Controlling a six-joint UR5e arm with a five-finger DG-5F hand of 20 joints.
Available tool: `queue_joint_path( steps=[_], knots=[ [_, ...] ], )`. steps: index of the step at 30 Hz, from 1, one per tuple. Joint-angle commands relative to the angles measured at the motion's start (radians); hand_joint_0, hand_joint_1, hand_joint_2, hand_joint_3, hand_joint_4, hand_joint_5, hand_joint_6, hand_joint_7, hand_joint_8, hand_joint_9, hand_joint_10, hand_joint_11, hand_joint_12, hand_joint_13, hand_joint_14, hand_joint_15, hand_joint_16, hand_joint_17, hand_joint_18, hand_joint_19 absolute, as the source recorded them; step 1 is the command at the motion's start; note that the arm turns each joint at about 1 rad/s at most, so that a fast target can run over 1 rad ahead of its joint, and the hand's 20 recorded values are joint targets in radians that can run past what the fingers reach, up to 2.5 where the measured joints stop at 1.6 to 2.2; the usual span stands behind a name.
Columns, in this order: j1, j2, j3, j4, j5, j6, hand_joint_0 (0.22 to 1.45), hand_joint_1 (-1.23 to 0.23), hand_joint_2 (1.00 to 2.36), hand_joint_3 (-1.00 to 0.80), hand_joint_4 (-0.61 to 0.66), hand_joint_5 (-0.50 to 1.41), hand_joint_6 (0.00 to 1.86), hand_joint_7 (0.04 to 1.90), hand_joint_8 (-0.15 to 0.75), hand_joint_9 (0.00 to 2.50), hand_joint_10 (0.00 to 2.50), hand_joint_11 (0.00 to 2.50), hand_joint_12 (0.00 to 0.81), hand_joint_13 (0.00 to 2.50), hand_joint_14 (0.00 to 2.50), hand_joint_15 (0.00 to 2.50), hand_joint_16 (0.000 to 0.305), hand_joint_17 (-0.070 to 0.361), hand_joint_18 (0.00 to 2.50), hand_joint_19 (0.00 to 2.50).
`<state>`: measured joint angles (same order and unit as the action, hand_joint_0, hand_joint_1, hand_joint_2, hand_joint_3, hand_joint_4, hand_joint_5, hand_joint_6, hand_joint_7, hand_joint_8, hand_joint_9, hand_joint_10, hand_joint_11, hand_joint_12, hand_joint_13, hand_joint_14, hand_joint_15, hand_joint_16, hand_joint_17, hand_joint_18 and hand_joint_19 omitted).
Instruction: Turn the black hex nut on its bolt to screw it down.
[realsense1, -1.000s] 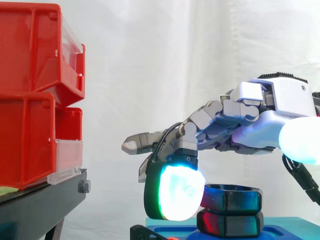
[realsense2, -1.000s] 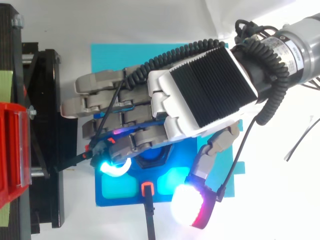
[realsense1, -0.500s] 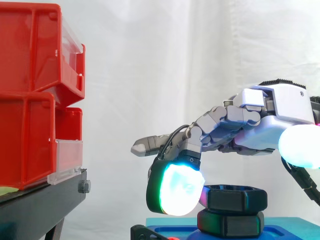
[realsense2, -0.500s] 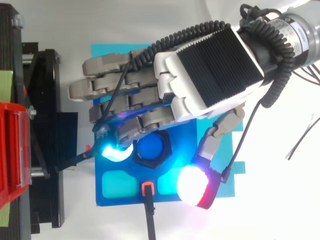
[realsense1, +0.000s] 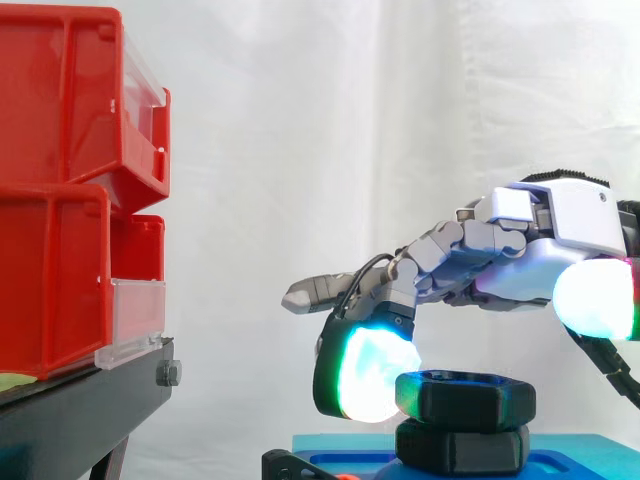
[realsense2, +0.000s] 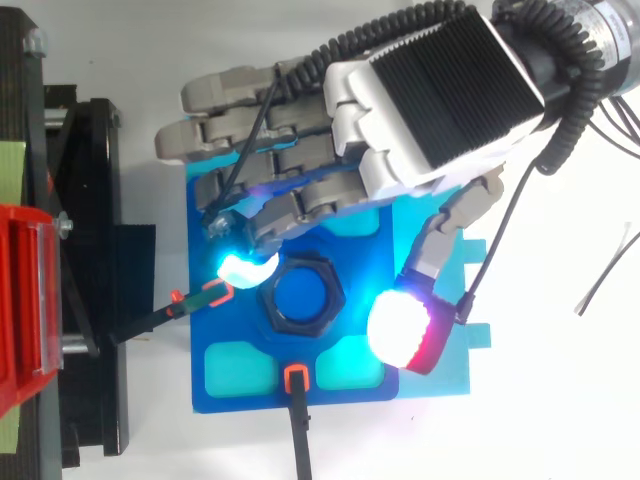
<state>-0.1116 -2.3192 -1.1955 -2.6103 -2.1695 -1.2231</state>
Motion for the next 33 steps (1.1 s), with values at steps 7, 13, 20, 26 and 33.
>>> queue_joint_path(
  steps=[7,13,20,26,33],
  knots=[
    [-0.025,0.001,-0.001,0.007,-0.030,0.007,0.39,-0.30,1.00,-0.50,0.30,-0.19,0.80,0.68,0.346,0.42,0.01,0.41,0.401,0.18,0.00,0.03,0.055,0.123,0.00,0.08],
    [-0.014,0.001,0.002,0.022,-0.026,0.037,0.39,-0.31,1.00,-0.50,0.30,-0.19,0.76,0.72,0.345,0.42,0.01,0.41,0.401,0.19,0.00,0.03,0.054,0.122,0.00,0.08],
    [-0.003,0.001,0.037,0.016,-0.024,0.057,0.39,-0.32,1.00,-0.50,0.31,-0.17,0.66,0.84,0.345,0.41,0.01,0.41,0.401,0.19,0.00,0.04,0.054,0.122,0.00,0.08],
    [0.007,0.001,0.042,0.030,-0.018,0.054,0.38,-0.54,1.00,-0.50,0.31,-0.17,0.54,1.02,0.341,0.40,0.01,0.42,0.405,0.20,0.00,0.03,0.055,0.124,0.02,0.07],
    [0.033,0.000,0.040,0.059,0.010,0.046,0.38,-0.59,1.00,-0.50,0.32,-0.17,0.50,1.07,0.341,0.40,0.01,0.43,0.411,0.21,0.00,0.04,0.057,0.128,0.05,0.08]
  ],
)
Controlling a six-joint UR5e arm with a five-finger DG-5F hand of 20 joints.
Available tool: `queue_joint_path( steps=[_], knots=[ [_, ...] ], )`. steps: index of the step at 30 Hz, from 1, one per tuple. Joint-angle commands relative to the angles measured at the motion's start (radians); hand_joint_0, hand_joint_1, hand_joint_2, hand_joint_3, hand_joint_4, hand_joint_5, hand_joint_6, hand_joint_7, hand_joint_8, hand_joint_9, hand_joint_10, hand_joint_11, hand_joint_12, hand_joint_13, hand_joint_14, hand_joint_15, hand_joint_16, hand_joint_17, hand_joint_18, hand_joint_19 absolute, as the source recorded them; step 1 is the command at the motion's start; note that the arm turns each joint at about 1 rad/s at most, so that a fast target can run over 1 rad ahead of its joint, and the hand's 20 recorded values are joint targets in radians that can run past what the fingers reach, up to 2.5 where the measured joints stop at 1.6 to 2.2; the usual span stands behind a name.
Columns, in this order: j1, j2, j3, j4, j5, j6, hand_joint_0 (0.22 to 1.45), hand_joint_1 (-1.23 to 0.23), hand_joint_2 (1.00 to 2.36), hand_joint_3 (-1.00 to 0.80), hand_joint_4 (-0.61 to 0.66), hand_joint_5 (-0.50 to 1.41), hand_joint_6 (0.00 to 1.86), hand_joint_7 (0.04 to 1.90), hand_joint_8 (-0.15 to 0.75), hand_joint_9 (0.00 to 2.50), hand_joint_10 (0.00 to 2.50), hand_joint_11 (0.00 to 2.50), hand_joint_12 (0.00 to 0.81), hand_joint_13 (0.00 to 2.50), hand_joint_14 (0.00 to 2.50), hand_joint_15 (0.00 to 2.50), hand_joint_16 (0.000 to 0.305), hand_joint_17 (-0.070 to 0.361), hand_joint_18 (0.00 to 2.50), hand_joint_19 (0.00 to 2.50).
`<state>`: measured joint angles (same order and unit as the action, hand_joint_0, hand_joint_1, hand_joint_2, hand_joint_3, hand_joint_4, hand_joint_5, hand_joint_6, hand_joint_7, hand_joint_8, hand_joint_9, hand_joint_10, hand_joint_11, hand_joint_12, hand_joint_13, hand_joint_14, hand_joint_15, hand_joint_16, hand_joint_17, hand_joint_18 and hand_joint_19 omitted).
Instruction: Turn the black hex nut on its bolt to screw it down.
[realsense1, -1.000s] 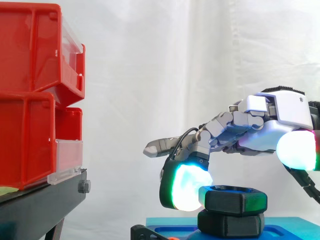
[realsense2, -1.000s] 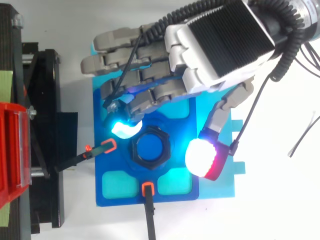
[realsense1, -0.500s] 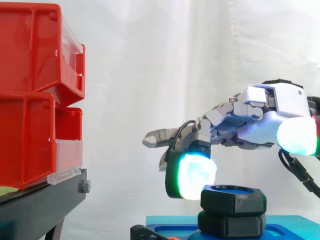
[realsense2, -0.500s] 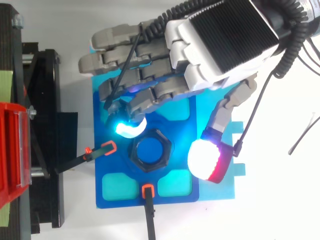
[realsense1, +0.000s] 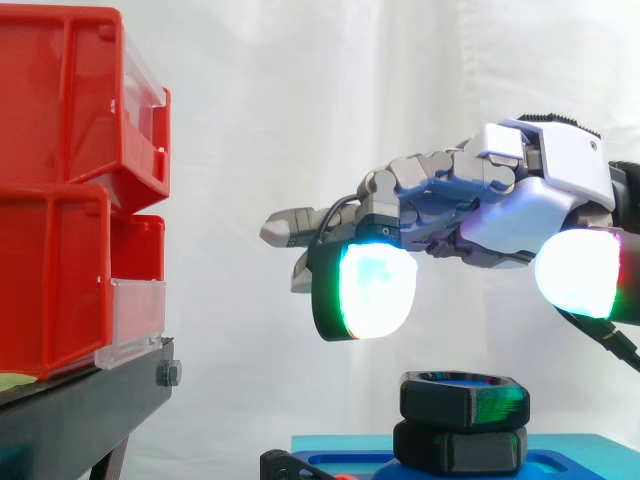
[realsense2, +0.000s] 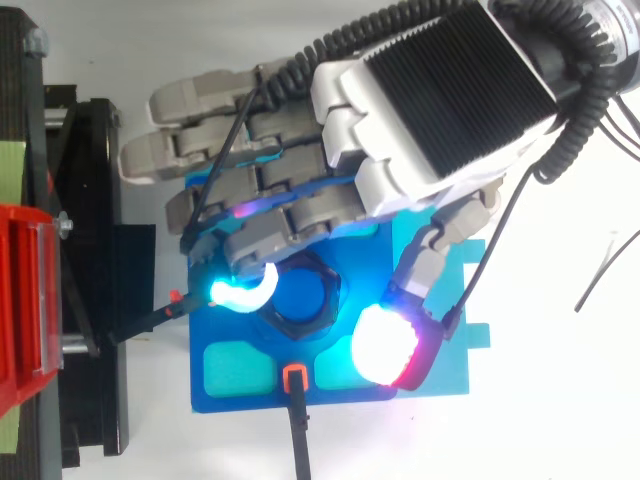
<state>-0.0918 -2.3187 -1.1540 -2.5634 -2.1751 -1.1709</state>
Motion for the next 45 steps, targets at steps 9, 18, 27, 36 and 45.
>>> queue_joint_path(
  steps=[9,18,27,36,45],
  knots=[
    [0.043,-0.031,0.000,0.025,0.052,-0.009,0.38,-0.52,1.00,-0.50,0.32,-0.17,0.50,1.07,0.342,0.40,0.01,0.42,0.411,0.21,0.00,0.04,0.056,0.126,0.03,0.08],
    [0.083,-0.041,-0.001,0.009,0.098,-0.016,0.39,-0.52,1.00,-0.50,0.32,-0.16,0.51,1.07,0.341,0.40,0.01,0.42,0.407,0.21,0.00,0.04,0.055,0.124,0.03,0.09],
    [0.098,-0.041,-0.009,-0.037,0.112,-0.021,0.39,-0.55,1.00,-0.50,0.32,-0.19,0.69,0.79,0.339,0.42,0.01,0.43,0.402,0.22,0.00,0.04,0.055,0.123,0.08,0.09],
    [0.099,-0.041,-0.007,-0.034,0.113,-0.016,0.40,-0.53,1.00,-0.50,0.31,-0.19,0.71,0.75,0.334,0.43,0.01,0.43,0.393,0.23,0.00,0.04,0.053,0.119,0.08,0.10],
    [0.096,-0.039,-0.006,-0.038,0.115,-0.010,0.41,-0.51,1.00,-0.50,0.31,-0.19,0.71,0.76,0.331,0.43,0.01,0.45,0.389,0.23,0.00,0.05,0.052,0.117,0.07,0.11]
  ],
)
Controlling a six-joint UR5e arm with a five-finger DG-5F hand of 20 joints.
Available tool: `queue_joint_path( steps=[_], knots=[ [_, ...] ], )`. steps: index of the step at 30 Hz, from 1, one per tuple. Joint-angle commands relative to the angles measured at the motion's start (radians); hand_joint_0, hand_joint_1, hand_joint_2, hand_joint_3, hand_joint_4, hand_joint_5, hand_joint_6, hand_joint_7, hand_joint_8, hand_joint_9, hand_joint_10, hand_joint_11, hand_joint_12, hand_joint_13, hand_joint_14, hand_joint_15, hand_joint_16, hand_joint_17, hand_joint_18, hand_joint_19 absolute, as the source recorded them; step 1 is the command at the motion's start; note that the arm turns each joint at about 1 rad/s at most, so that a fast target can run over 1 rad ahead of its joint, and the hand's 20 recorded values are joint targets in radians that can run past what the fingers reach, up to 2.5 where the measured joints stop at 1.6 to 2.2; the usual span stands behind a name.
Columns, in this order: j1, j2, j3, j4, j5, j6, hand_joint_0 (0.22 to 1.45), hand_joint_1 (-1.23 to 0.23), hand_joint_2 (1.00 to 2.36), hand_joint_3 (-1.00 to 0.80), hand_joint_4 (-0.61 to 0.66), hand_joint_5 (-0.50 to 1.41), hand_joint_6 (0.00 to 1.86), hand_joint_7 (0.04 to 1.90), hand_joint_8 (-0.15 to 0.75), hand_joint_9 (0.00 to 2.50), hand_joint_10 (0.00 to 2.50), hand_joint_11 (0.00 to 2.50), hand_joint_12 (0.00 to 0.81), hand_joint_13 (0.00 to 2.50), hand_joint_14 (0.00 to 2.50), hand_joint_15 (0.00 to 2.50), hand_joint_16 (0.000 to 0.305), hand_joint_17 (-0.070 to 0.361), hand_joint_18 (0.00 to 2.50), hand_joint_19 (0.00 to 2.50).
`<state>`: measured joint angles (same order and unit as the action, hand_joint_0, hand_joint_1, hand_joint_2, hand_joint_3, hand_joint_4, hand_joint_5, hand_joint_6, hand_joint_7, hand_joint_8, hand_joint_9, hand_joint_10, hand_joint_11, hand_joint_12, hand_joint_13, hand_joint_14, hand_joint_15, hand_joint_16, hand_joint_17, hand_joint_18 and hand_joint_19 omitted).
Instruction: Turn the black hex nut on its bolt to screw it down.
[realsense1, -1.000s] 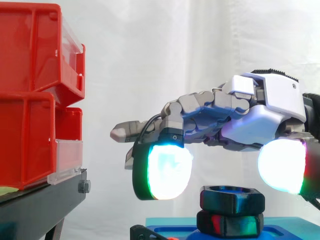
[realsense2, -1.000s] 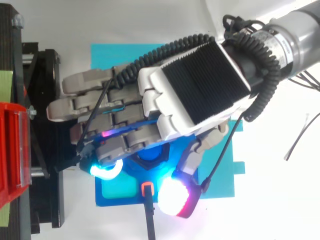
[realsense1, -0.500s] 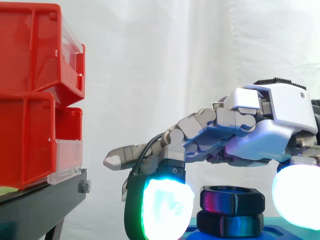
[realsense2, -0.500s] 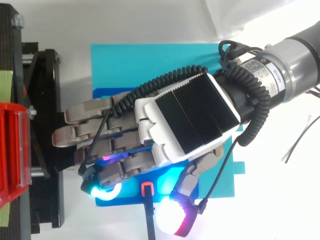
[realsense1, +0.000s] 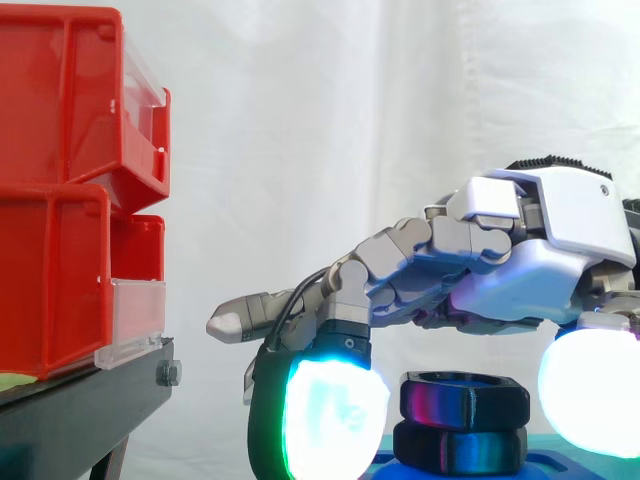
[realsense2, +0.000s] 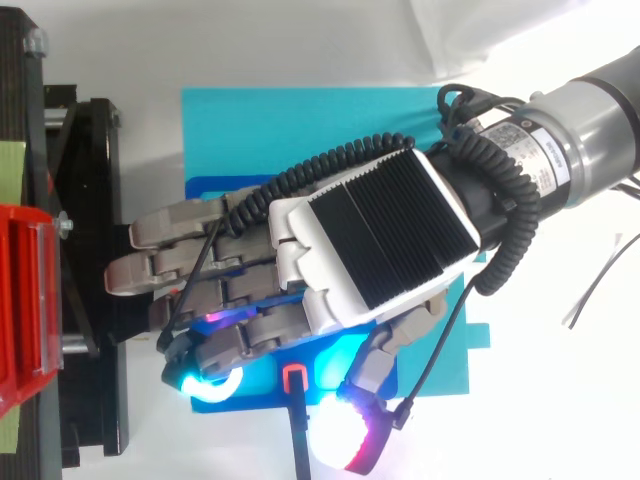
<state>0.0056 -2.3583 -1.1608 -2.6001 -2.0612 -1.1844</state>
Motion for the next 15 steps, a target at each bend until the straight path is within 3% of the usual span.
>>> queue_joint_path(
  steps=[1,12,15],
  knots=[
    [-0.001,0.001,0.004,-0.002,0.000,0.005,0.41,-0.51,1.00,-0.50,0.31,-0.19,0.71,0.76,0.330,0.43,0.01,0.44,0.389,0.23,0.00,0.04,0.052,0.117,0.07,0.10],
    [-0.004,0.001,0.020,-0.005,-0.008,0.002,0.41,-0.50,1.00,-0.50,0.30,-0.19,0.71,0.76,0.330,0.43,0.01,0.45,0.386,0.24,0.00,0.05,0.051,0.115,0.06,0.10],
    [-0.007,0.001,0.020,-0.009,-0.023,-0.003,0.41,-0.49,1.00,-0.50,0.31,-0.19,0.73,0.74,0.330,0.43,0.01,0.45,0.386,0.24,0.00,0.05,0.051,0.114,0.06,0.11]
  ],
)
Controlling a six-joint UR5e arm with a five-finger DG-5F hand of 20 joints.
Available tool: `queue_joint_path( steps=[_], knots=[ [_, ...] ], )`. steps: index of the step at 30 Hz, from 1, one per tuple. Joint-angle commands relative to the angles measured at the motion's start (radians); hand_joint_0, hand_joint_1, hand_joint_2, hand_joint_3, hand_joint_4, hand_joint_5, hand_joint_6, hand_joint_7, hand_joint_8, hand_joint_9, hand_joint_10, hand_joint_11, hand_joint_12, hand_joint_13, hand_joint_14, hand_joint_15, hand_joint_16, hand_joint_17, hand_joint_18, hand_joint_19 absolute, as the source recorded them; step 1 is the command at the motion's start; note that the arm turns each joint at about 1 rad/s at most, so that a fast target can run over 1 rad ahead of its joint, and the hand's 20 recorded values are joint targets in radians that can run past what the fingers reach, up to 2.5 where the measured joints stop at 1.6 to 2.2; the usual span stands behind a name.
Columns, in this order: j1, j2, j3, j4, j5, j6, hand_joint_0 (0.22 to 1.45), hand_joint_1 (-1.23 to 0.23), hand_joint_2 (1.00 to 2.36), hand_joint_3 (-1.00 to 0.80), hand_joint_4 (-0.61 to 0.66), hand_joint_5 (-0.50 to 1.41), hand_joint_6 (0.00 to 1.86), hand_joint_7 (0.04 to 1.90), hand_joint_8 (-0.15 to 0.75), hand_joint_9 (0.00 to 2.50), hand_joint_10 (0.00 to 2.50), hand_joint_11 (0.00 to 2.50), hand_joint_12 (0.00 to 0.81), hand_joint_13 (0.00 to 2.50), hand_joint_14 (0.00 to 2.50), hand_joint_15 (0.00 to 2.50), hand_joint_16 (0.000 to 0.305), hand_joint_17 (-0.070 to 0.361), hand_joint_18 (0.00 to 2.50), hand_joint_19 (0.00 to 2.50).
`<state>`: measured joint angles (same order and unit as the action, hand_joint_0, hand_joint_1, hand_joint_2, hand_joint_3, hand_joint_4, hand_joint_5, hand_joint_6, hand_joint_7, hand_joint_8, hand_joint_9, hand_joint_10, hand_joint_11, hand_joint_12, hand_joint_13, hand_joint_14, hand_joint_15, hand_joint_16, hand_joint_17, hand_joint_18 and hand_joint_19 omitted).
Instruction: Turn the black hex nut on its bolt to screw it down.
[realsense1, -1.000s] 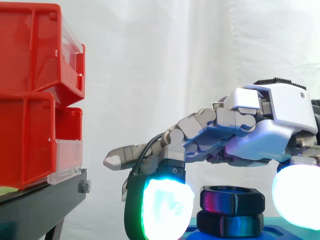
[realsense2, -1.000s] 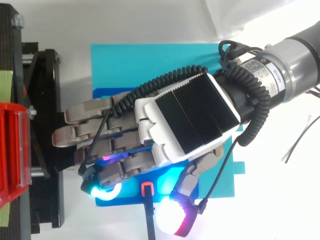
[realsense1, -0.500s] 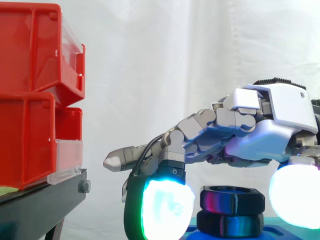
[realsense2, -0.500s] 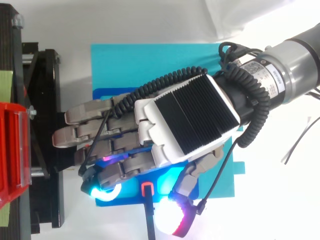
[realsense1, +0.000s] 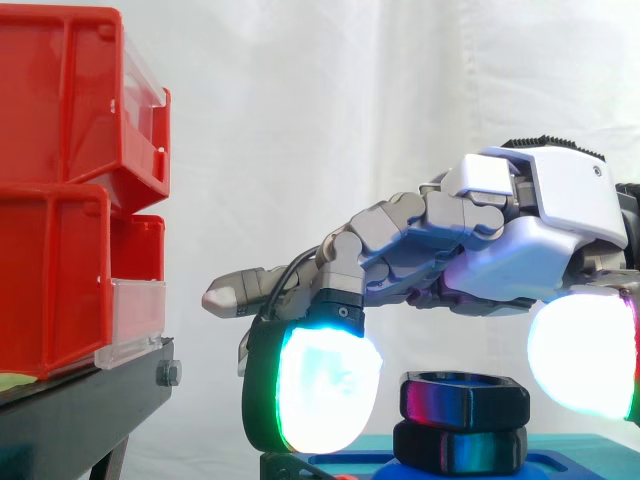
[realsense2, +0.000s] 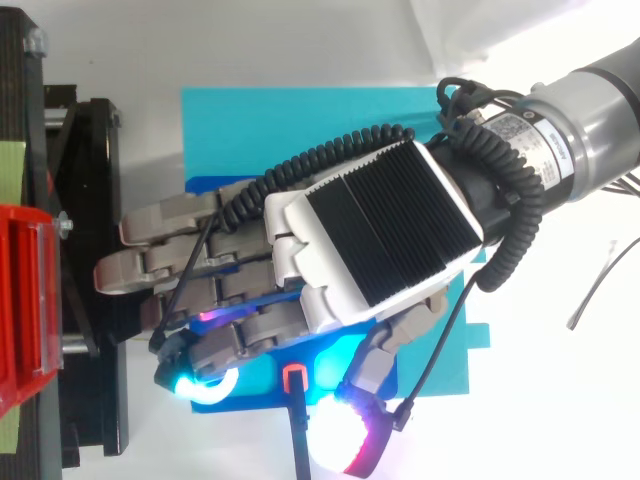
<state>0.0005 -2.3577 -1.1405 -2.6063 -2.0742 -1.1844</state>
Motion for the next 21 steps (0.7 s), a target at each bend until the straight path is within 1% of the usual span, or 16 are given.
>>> queue_joint_path(
  steps=[1,3,8,10,11,18,21],
  knots=[
    [-0.004,0.000,0.001,-0.003,-0.010,-0.003,0.41,-0.49,1.00,-0.50,0.31,-0.19,0.74,0.73,0.330,0.43,0.01,0.45,0.386,0.24,0.00,0.05,0.051,0.114,0.06,0.11],
    [-0.005,0.000,-0.001,-0.005,-0.014,-0.006,0.41,-0.49,1.00,-0.50,0.29,-0.20,0.80,0.66,0.331,0.45,0.01,0.47,0.385,0.24,0.00,0.05,0.050,0.113,0.06,0.10],
    [-0.010,0.000,-0.001,-0.028,-0.023,-0.014,0.41,-0.47,1.00,-0.50,0.30,-0.20,0.85,0.64,0.333,0.45,0.01,0.48,0.382,0.25,0.00,0.06,0.050,0.112,0.05,0.11],
    [-0.013,0.000,-0.001,-0.063,-0.024,-0.034,0.41,-0.47,1.00,-0.50,0.29,-0.20,0.85,0.64,0.332,0.46,0.01,0.49,0.381,0.25,0.00,0.06,0.050,0.112,0.05,0.11],
    [-0.013,0.000,-0.001,-0.067,-0.023,-0.035,0.41,-0.47,1.00,-0.50,0.30,-0.20,0.86,0.64,0.335,0.46,0.01,0.48,0.381,0.25,0.00,0.06,0.049,0.111,0.05,0.10],
    [-0.022,0.000,-0.001,-0.074,-0.024,-0.034,0.42,-0.46,1.00,-0.50,0.30,-0.20,0.86,0.64,0.337,0.47,0.01,0.49,0.379,0.26,0.00,0.06,0.049,0.110,0.05,0.10],
    [-0.022,0.000,0.001,-0.069,-0.024,-0.032,0.42,-0.45,1.00,-0.50,0.30,-0.20,0.86,0.63,0.336,0.47,0.01,0.49,0.379,0.26,0.00,0.06,0.049,0.109,0.05,0.11]
  ],
)
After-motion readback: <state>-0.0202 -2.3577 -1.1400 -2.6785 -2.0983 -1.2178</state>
